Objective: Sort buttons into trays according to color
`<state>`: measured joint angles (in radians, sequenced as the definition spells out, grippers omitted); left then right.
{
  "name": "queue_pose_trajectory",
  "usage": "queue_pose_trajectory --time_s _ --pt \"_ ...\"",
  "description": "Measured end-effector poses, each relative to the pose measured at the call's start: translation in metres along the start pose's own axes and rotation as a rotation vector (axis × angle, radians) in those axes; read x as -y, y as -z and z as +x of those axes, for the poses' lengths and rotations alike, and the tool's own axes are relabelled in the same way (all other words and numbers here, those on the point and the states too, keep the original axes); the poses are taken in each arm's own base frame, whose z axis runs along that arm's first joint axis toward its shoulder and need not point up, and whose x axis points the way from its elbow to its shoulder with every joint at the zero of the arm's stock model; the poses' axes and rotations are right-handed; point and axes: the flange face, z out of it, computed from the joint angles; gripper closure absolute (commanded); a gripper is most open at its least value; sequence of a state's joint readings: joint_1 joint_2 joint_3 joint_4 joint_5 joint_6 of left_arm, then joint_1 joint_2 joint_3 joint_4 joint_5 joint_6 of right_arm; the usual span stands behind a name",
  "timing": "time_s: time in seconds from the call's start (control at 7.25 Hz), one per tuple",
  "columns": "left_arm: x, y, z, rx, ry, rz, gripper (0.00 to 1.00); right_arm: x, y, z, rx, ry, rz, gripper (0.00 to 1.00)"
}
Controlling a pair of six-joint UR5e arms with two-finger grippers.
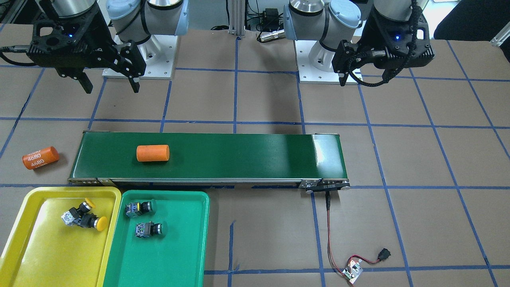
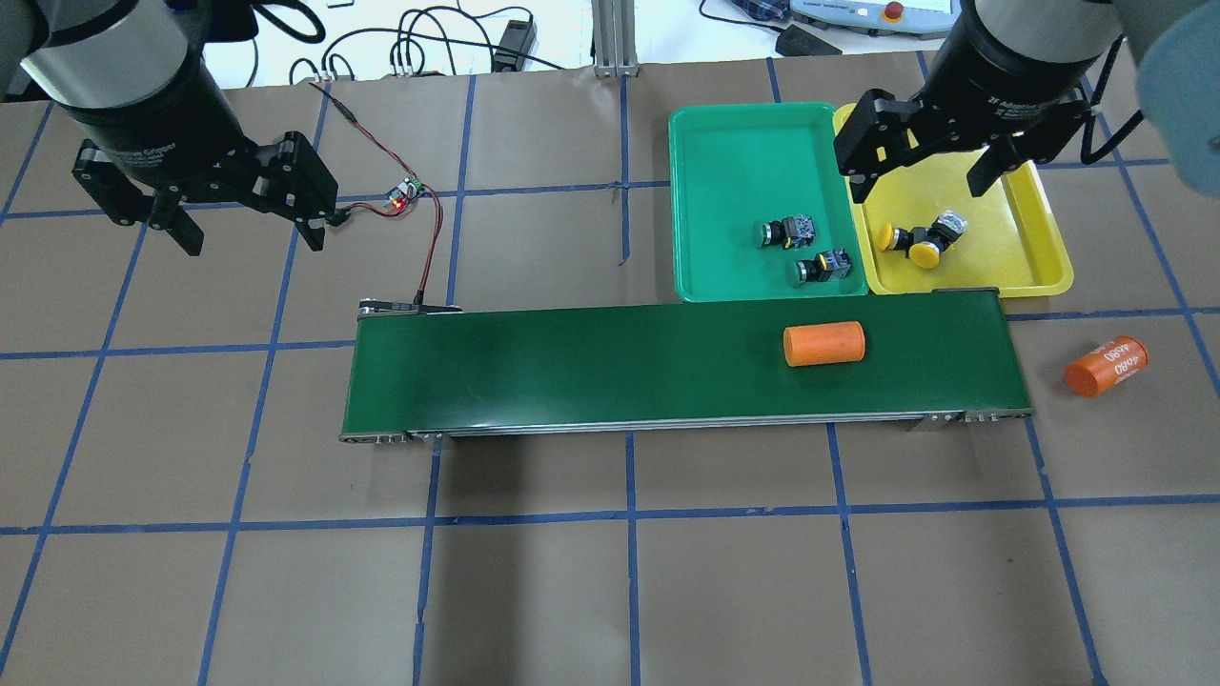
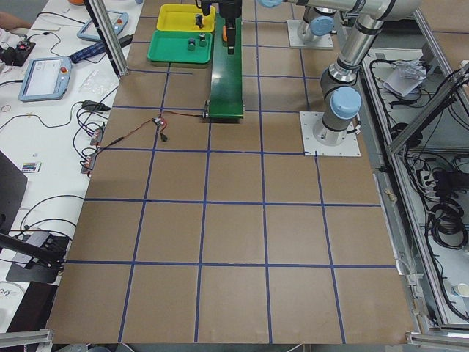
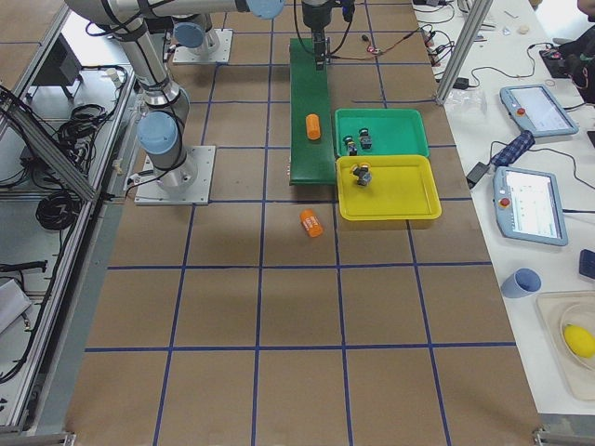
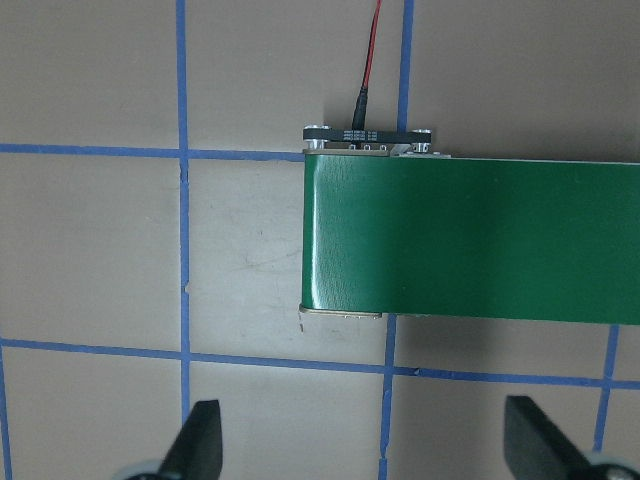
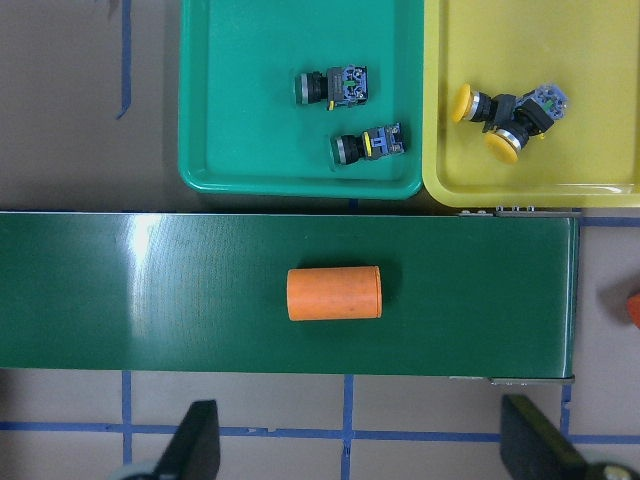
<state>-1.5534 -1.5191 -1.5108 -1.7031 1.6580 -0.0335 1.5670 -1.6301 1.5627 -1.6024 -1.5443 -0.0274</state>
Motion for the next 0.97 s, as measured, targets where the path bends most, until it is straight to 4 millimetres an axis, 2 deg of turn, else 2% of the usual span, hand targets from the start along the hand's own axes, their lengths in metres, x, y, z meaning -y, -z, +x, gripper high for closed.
queue_pose_trajectory --time_s 0.14,0.55,0.97 --pt "0.003 -0.001 0.0 0.001 0.001 -0.003 0.0 0.004 -0.001 0.0 0.0 -0.002 -0.003 0.0" --pt "0.0 -0.006 0.003 -0.001 -0.004 -0.013 0.0 0.037 -0.008 0.001 -0.004 -0.005 -0.014 0.0" --pt "0.001 -0.004 0.003 0.004 -0.006 -0.008 0.0 0.041 -0.01 0.001 -0.002 -0.005 -0.02 0.0"
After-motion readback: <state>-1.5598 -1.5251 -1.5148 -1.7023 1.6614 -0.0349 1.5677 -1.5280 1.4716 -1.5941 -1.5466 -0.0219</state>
